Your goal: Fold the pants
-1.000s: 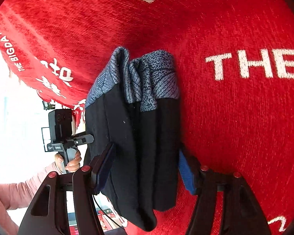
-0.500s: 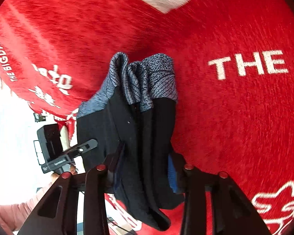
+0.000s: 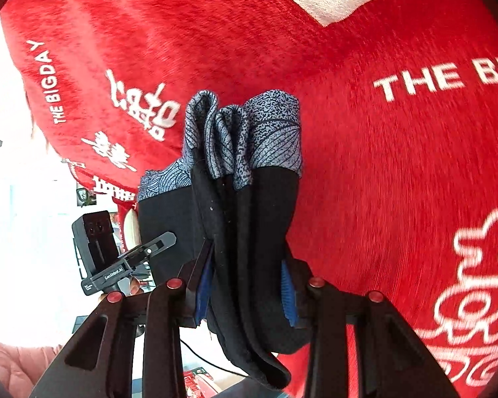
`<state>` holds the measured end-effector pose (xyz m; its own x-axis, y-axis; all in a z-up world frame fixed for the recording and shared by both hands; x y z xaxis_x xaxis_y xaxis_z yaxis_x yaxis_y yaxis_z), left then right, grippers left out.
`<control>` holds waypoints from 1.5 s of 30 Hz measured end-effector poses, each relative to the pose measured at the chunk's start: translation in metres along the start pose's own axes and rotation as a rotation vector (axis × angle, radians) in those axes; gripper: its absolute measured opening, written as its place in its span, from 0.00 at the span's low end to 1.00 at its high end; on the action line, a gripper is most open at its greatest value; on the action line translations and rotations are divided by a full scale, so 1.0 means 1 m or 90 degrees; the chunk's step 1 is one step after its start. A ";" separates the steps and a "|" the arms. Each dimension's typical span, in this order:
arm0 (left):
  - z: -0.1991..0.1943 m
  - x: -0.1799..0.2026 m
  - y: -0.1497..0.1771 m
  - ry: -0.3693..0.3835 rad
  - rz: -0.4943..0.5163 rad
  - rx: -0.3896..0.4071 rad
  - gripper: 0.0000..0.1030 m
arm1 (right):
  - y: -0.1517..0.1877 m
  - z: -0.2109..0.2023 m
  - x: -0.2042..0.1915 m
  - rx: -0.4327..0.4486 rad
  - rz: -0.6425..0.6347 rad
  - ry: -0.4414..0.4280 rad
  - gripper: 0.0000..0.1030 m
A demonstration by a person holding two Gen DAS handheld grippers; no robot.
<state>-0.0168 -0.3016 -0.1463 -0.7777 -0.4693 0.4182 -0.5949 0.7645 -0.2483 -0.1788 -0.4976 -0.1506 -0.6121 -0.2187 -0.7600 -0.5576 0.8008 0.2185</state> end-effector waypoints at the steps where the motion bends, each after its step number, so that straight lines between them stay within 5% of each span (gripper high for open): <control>1: -0.004 0.004 0.006 -0.001 0.003 -0.001 0.49 | 0.007 -0.002 0.000 0.000 0.001 0.000 0.37; 9: 0.007 0.035 0.053 -0.001 0.004 -0.030 0.49 | 0.064 -0.013 0.024 0.003 0.031 0.007 0.37; 16: 0.038 0.016 0.091 -0.017 -0.021 -0.042 0.50 | 0.085 0.014 0.056 0.017 0.031 0.056 0.38; 20: 0.047 -0.005 0.102 -0.050 -0.058 -0.035 0.74 | 0.085 0.025 0.075 0.031 0.025 0.104 0.42; 22: 0.041 -0.012 0.102 -0.091 -0.057 -0.028 0.78 | 0.085 0.026 0.078 0.040 0.030 0.121 0.48; 30: 0.003 -0.013 0.101 -0.230 -0.006 -0.019 0.78 | 0.094 0.019 0.072 0.094 -0.036 0.333 0.57; 34: -0.018 -0.003 0.106 -0.245 -0.001 -0.005 0.78 | 0.104 0.005 0.067 0.136 -0.057 0.423 0.57; 40: -0.019 0.029 0.127 -0.250 0.024 -0.035 0.78 | 0.130 0.000 0.047 0.163 -0.044 0.431 0.57; 45: -0.019 0.047 0.144 -0.281 0.043 -0.061 0.78 | 0.150 0.001 0.032 0.178 -0.036 0.432 0.68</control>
Point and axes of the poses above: each gripper's, at about its wrist camera, not at the fingertips, and z roughly the way its jaws point, x to its right, y to its underside, the point moved 9 cm from there along z, roughly the way its jaws point, and after that the axes turned 12 degrees about z, right-handed, at the moved point
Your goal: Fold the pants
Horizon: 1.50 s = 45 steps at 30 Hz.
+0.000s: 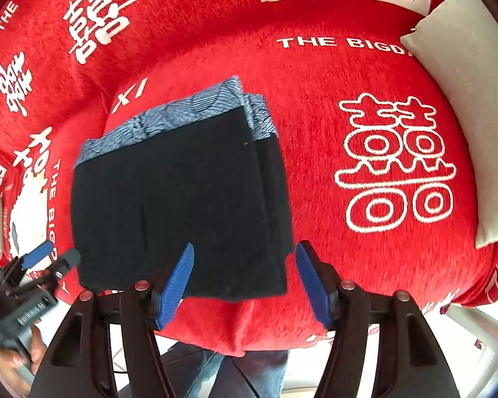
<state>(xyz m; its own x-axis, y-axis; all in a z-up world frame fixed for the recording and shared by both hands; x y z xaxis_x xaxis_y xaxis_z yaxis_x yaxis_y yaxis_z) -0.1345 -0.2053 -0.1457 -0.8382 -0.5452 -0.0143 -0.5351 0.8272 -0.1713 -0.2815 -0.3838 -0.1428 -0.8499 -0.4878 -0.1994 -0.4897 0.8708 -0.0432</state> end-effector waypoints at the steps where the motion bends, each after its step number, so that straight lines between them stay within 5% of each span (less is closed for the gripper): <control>1: -0.002 0.003 0.003 0.002 -0.002 -0.003 0.78 | 0.004 -0.003 -0.003 0.000 0.001 0.000 0.69; 2: -0.005 0.004 0.006 0.002 -0.006 -0.004 0.78 | 0.007 -0.006 -0.004 0.001 0.001 0.000 0.71; 4: -0.010 0.006 0.010 0.002 -0.009 -0.006 1.00 | 0.015 -0.013 -0.010 0.008 -0.003 0.006 0.77; 14: -0.035 0.008 0.030 0.021 0.004 -0.012 1.00 | 0.045 -0.046 -0.036 0.063 -0.029 0.036 1.00; 28: -0.077 -0.009 0.047 -0.023 0.009 -0.002 1.00 | 0.069 -0.083 -0.044 0.063 -0.006 0.059 1.00; 45: -0.092 0.020 0.059 -0.058 -0.019 -0.038 1.00 | 0.081 -0.090 -0.025 0.023 -0.071 0.072 1.00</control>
Point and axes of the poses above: each gripper's, at about its wrist camera, not at the fingertips, and z roughly the way its jaws point, x to its right, y to its underside, the point moved 9 cm from there along z, roughly the way its jaws point, and after that the axes turned 12 degrees about z, right-handed, at the moved point
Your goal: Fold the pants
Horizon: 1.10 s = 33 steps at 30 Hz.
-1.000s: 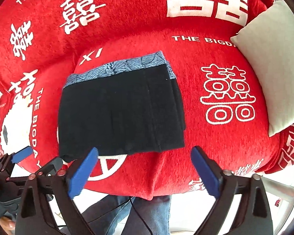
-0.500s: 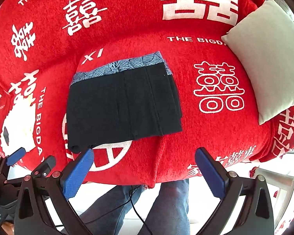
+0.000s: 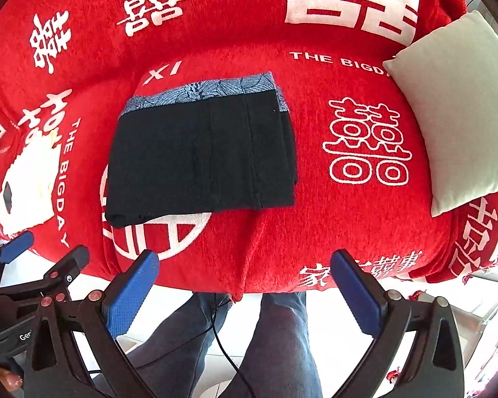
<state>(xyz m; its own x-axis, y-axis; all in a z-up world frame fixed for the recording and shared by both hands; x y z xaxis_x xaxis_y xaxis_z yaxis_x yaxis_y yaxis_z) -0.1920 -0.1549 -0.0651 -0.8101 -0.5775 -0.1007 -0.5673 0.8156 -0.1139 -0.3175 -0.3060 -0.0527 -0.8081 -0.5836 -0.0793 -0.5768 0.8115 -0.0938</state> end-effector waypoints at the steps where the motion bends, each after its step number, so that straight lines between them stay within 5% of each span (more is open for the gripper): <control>1: 0.000 0.001 0.000 -0.002 0.001 -0.001 1.00 | -0.002 -0.001 0.000 0.000 -0.001 -0.002 1.00; 33: -0.011 0.005 -0.009 -0.020 0.009 0.008 1.00 | -0.013 -0.006 -0.007 0.021 -0.040 0.016 1.00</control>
Point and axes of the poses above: each gripper's, at about its wrist camera, not at the fingertips, and z roughly the way its jaws point, x to its right, y to its underside, the point moved 9 cm from there along z, roughly the way its jaws point, and after that the axes turned 12 degrees about z, right-handed, at the moved point
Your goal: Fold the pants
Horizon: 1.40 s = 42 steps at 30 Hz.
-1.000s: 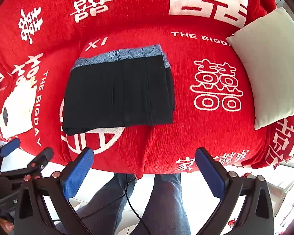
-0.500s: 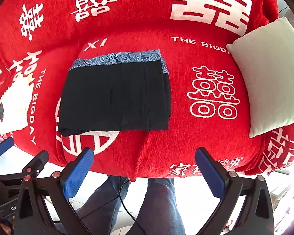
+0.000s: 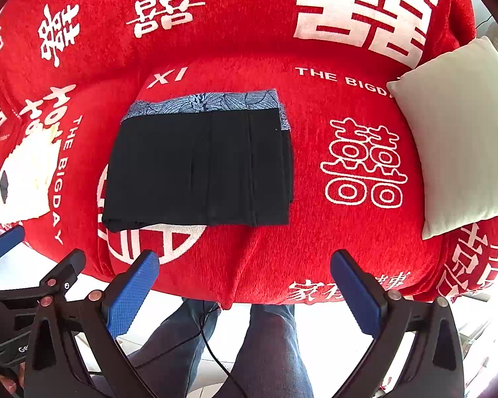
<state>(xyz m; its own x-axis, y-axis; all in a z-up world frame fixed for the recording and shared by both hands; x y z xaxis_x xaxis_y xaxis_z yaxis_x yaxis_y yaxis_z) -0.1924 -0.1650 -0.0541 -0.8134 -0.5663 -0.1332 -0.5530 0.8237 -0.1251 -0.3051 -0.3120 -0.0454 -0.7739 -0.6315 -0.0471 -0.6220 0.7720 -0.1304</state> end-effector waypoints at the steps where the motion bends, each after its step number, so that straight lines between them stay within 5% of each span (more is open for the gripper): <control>1: 0.000 0.000 0.000 0.000 0.000 0.000 1.00 | 0.000 0.000 0.000 0.000 -0.001 0.000 1.00; 42: -0.003 0.004 -0.004 -0.004 0.007 0.008 1.00 | -0.004 -0.001 0.000 0.005 -0.001 0.002 1.00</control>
<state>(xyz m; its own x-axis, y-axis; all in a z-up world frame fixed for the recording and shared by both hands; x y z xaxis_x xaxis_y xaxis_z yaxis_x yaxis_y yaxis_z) -0.1939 -0.1705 -0.0513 -0.8179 -0.5577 -0.1413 -0.5419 0.8293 -0.1367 -0.3027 -0.3149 -0.0438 -0.7733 -0.6325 -0.0443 -0.6222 0.7705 -0.1385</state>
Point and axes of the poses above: each gripper's, at about its wrist camera, not at the fingertips, and z roughly the way its jaws point, x to its right, y to its underside, the point moved 9 cm from there along z, roughly the way its jaws point, and after that the axes turned 12 degrees about z, right-handed, at the moved point
